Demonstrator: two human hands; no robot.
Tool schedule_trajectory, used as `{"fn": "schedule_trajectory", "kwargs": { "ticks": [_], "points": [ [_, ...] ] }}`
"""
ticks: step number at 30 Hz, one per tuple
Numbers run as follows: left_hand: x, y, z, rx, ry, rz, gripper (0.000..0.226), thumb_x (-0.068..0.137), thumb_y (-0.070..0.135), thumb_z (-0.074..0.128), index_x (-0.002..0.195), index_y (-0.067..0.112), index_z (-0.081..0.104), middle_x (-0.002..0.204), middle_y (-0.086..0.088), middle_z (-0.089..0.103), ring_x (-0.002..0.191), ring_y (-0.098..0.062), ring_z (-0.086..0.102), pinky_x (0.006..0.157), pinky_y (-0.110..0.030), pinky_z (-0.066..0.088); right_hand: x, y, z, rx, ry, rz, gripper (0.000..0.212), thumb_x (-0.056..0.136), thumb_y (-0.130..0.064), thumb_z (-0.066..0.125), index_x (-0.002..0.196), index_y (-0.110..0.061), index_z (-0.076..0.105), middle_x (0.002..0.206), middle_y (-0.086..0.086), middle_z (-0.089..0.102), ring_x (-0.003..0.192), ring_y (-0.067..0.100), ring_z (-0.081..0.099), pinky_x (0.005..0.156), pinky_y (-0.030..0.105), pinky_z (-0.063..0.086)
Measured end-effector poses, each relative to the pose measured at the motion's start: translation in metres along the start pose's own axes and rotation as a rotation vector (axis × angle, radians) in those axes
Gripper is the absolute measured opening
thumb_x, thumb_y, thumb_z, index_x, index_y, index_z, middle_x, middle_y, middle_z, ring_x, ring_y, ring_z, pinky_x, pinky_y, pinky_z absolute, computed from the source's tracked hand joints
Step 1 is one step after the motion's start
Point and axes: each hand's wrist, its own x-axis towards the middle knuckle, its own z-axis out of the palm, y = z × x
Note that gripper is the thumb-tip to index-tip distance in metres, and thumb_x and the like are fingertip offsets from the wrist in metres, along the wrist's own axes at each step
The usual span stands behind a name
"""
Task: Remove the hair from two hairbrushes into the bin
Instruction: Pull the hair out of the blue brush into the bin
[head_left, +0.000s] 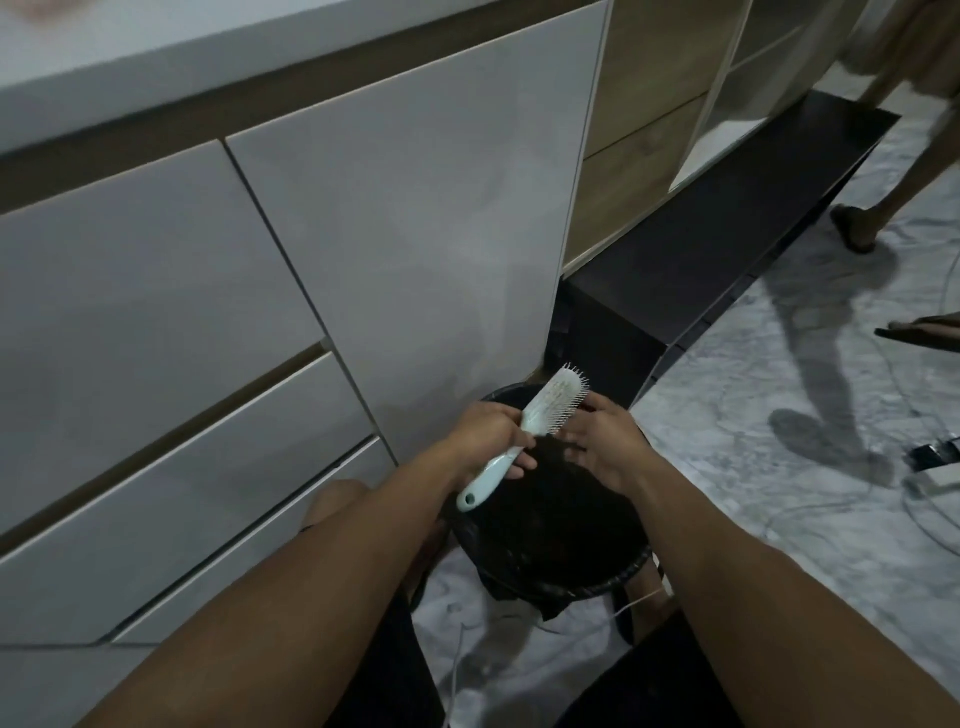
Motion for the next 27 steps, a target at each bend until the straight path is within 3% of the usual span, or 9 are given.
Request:
{"fn": "schedule_trajectory", "kwargs": {
  "ticks": [2, 4, 9, 13, 16, 18, 21, 23, 27],
  "points": [
    [0.000, 0.002, -0.002, 0.009, 0.034, 0.017, 0.030, 0.088, -0.008, 0.055, 0.116, 0.002, 0.055, 0.088, -0.016, 0.065, 0.048, -0.015, 0.064, 0.040, -0.022, 0.051, 0.003, 0.001, 0.000, -0.078, 0.047, -0.033, 0.021, 0.093, 0.000, 0.048, 0.100, -0.012, 0.063, 0.081, 0.008, 0.061, 0.068, 0.014, 0.054, 0.063, 0.031, 0.048],
    [0.001, 0.005, -0.003, 0.026, 0.092, 0.038, 0.028, 0.088, -0.007, 0.056, 0.115, -0.002, 0.057, 0.080, -0.013, 0.064, 0.042, -0.011, 0.062, 0.037, -0.021, 0.048, 0.008, 0.004, -0.002, -0.194, 0.119, -0.085, 0.020, 0.097, -0.006, 0.047, 0.089, -0.011, 0.065, 0.073, 0.005, 0.052, 0.066, 0.014, 0.049, 0.067, 0.032, 0.052],
    [0.007, 0.004, -0.016, 0.048, 0.330, 0.078, 0.022, 0.088, -0.005, 0.055, 0.108, -0.001, 0.061, 0.071, -0.010, 0.060, 0.052, -0.019, 0.060, 0.041, -0.025, 0.047, 0.019, 0.011, -0.020, -0.409, 0.300, -0.101, 0.028, 0.099, -0.012, 0.046, 0.077, -0.013, 0.065, 0.088, 0.009, 0.057, 0.087, 0.022, 0.057, 0.066, 0.030, 0.055],
    [0.008, 0.000, -0.025, 0.086, 0.309, 0.081, 0.012, 0.087, -0.005, 0.055, 0.094, 0.004, 0.060, 0.070, -0.011, 0.060, 0.052, -0.019, 0.060, 0.043, -0.026, 0.049, 0.020, 0.013, -0.025, -0.389, 0.231, -0.043, 0.022, 0.099, -0.011, 0.046, 0.087, -0.009, 0.064, 0.093, 0.013, 0.062, 0.084, 0.020, 0.061, 0.078, 0.037, 0.057],
    [0.009, -0.003, -0.024, 0.084, 0.281, 0.074, 0.016, 0.088, -0.006, 0.055, 0.082, 0.008, 0.059, 0.069, -0.011, 0.060, 0.053, -0.019, 0.061, 0.045, -0.027, 0.050, 0.023, 0.010, -0.022, -0.380, 0.210, -0.020, 0.018, 0.098, -0.010, 0.049, 0.100, -0.012, 0.066, 0.111, 0.012, 0.066, 0.102, 0.025, 0.063, 0.092, 0.041, 0.054],
    [0.010, -0.006, -0.023, 0.070, 0.264, 0.072, 0.015, 0.088, -0.006, 0.055, 0.083, 0.007, 0.059, 0.070, -0.010, 0.060, 0.054, -0.018, 0.061, 0.043, -0.025, 0.050, 0.022, 0.006, -0.020, -0.437, 0.245, -0.049, 0.027, 0.097, -0.008, 0.049, 0.118, -0.013, 0.064, 0.122, 0.010, 0.063, 0.106, 0.023, 0.061, 0.097, 0.041, 0.051],
    [0.010, -0.006, -0.022, 0.048, 0.244, 0.075, 0.018, 0.088, -0.006, 0.056, 0.081, 0.010, 0.057, 0.072, -0.009, 0.060, 0.055, -0.018, 0.061, 0.041, -0.022, 0.050, 0.019, -0.001, -0.018, -0.476, 0.264, -0.058, 0.036, 0.097, -0.005, 0.046, 0.130, -0.015, 0.057, 0.116, 0.018, 0.063, 0.099, 0.032, 0.064, 0.095, 0.049, 0.051],
    [0.009, -0.005, -0.022, 0.029, 0.225, 0.078, 0.018, 0.088, -0.006, 0.056, 0.084, 0.011, 0.056, 0.074, -0.009, 0.061, 0.056, -0.018, 0.062, 0.041, -0.022, 0.051, 0.017, -0.007, -0.017, -0.457, 0.245, -0.042, 0.036, 0.098, -0.004, 0.044, 0.132, -0.013, 0.055, 0.119, 0.025, 0.060, 0.109, 0.040, 0.061, 0.096, 0.055, 0.050],
    [0.006, -0.002, -0.021, -0.010, 0.176, 0.086, 0.019, 0.088, -0.006, 0.058, 0.085, 0.012, 0.055, 0.080, -0.011, 0.063, 0.059, -0.019, 0.065, 0.043, -0.024, 0.052, 0.010, -0.018, -0.012, -0.316, 0.179, -0.022, 0.032, 0.097, -0.019, 0.054, 0.127, -0.012, 0.056, 0.122, 0.013, 0.063, 0.101, 0.024, 0.066, 0.086, 0.043, 0.057]
  ]
}}
